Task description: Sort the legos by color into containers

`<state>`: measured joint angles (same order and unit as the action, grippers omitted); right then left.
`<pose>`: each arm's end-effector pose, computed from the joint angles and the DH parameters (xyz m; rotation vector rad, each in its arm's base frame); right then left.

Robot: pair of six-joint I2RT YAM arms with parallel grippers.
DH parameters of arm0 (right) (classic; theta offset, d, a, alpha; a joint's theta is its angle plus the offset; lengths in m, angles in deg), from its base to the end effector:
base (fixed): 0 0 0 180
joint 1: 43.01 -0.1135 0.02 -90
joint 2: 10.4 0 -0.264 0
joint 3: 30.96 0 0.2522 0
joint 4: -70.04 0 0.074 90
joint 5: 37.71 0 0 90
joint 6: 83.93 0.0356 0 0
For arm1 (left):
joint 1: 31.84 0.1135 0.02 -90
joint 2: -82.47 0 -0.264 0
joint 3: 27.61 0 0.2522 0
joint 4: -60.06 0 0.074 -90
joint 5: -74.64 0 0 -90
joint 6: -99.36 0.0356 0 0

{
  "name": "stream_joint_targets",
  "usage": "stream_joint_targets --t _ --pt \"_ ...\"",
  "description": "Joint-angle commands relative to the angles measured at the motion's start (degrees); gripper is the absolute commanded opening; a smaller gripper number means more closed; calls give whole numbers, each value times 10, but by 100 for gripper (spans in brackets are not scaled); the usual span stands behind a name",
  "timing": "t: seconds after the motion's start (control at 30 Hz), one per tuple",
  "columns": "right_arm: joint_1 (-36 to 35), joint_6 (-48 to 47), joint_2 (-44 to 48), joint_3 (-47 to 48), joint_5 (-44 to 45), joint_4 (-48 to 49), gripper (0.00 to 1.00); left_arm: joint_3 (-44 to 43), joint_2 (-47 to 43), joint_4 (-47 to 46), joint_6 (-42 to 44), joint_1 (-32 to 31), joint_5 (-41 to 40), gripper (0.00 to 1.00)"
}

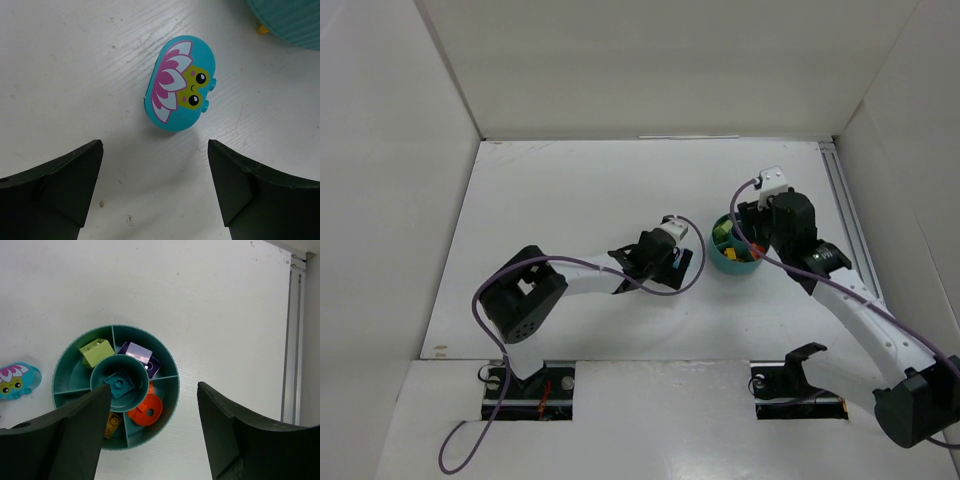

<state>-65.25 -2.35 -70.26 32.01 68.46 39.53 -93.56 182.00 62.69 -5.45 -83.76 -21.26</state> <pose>0.2216 0.0799 0.3057 -0.3665 1.9980 -0.1374 0.2262 -0.2828 0.1697 0.6604 2.1522 -0.5309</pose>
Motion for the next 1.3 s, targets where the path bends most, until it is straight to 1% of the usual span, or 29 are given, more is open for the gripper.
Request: stream_joint_targets --t 0.0,0.1,0.27,0.33,0.4,0.43,0.63,0.77,0.97,1.1,1.17,1.27 --pt "11 -6 25 -14 -3 -1 74 -24 -2 -34 25 -1 -32 82" --pt "22 -11 40 -19 -3 -7 74 -29 11 -35 40 -6 -48 81" --pt "32 -12 50 -25 -3 -14 76 -35 31 -55 60 -18 -48 81" --pt "33 -12 50 -25 -3 -14 76 -42 37 -55 60 -23 -48 78" --pt "38 -12 50 -25 -3 -19 76 -48 43 -55 60 -23 -48 72" --pt "38 -12 50 -25 -3 -19 77 -48 43 -55 60 -23 -48 72" --pt "38 -12 62 -35 -3 -26 77 -48 48 -93 65 -23 -38 60" --pt "43 -12 89 -41 4 -44 77 -60 53 -93 78 -23 -32 46" --pt "43 -12 124 -47 18 -62 78 -60 48 -112 90 -23 -6 34" --pt "43 -12 137 -47 18 -73 78 -39 29 -128 101 -23 0 32" --pt "43 -12 142 -47 18 -79 79 -28 15 -136 101 -23 -10 30" --pt "48 -12 142 -47 1 -79 79 10 -33 -149 115 -23 -5 30"
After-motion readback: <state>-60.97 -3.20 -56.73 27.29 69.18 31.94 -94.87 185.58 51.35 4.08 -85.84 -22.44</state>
